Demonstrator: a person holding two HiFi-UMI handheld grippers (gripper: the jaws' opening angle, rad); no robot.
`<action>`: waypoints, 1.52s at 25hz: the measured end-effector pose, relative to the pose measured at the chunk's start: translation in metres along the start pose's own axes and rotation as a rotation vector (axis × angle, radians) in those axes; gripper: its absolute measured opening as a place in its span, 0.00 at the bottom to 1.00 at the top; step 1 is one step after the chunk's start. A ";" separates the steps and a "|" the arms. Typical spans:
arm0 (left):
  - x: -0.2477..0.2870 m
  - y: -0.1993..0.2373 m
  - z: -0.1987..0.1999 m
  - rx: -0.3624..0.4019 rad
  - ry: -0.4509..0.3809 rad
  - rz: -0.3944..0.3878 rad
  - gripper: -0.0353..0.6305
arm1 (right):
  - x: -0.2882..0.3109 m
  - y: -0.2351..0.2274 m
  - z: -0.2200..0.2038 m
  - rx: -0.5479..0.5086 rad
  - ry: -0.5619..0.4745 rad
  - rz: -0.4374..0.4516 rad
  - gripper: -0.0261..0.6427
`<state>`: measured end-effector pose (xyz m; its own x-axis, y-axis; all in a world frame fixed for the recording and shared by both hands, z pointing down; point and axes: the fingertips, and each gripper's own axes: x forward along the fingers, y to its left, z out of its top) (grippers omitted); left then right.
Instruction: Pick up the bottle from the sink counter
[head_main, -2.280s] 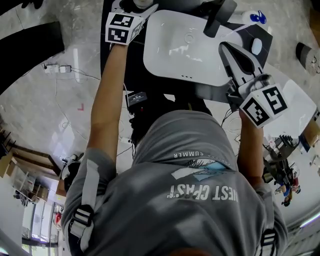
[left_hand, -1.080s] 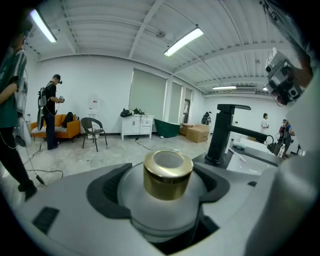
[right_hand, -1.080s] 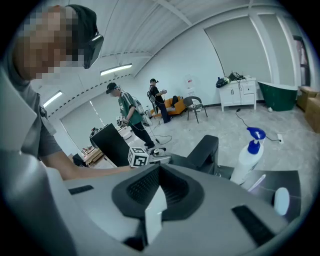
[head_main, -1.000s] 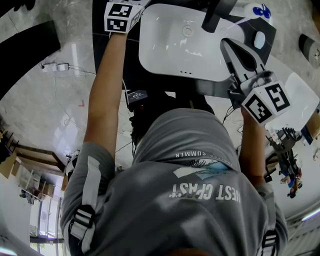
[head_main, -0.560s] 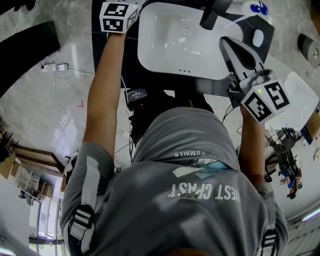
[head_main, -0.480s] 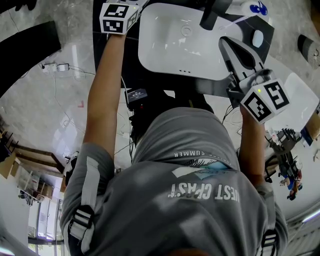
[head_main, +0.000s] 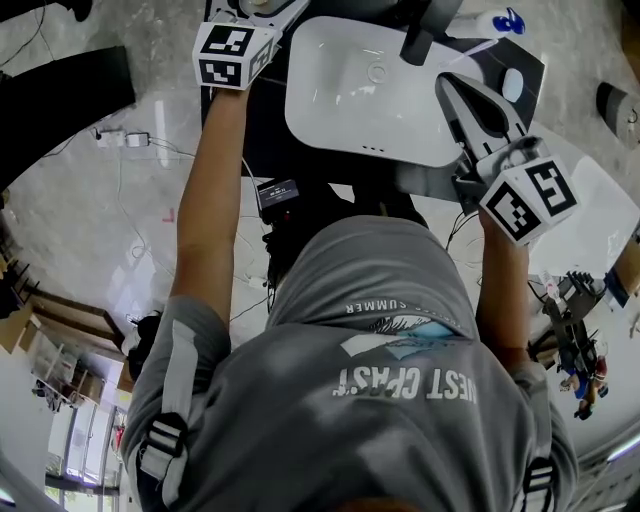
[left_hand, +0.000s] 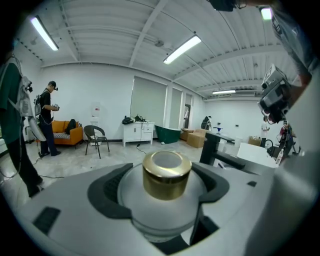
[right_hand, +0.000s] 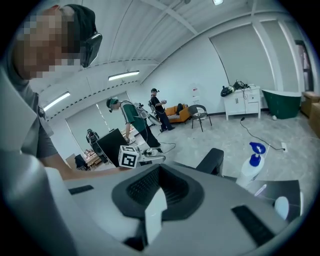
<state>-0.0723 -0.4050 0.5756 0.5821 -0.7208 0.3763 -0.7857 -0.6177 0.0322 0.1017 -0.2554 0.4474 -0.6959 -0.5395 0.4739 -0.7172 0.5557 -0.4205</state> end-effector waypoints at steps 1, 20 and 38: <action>-0.005 -0.004 0.005 0.003 -0.001 0.000 0.58 | -0.003 0.001 0.002 -0.003 -0.006 0.002 0.04; -0.091 -0.035 0.089 0.066 -0.060 0.019 0.58 | -0.028 0.015 0.034 -0.066 -0.140 0.053 0.04; -0.168 -0.082 0.149 0.109 -0.096 0.048 0.58 | -0.061 0.014 0.054 -0.126 -0.220 0.070 0.04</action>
<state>-0.0744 -0.2797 0.3714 0.5660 -0.7738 0.2843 -0.7888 -0.6086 -0.0862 0.1320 -0.2490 0.3712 -0.7449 -0.6138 0.2616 -0.6662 0.6637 -0.3400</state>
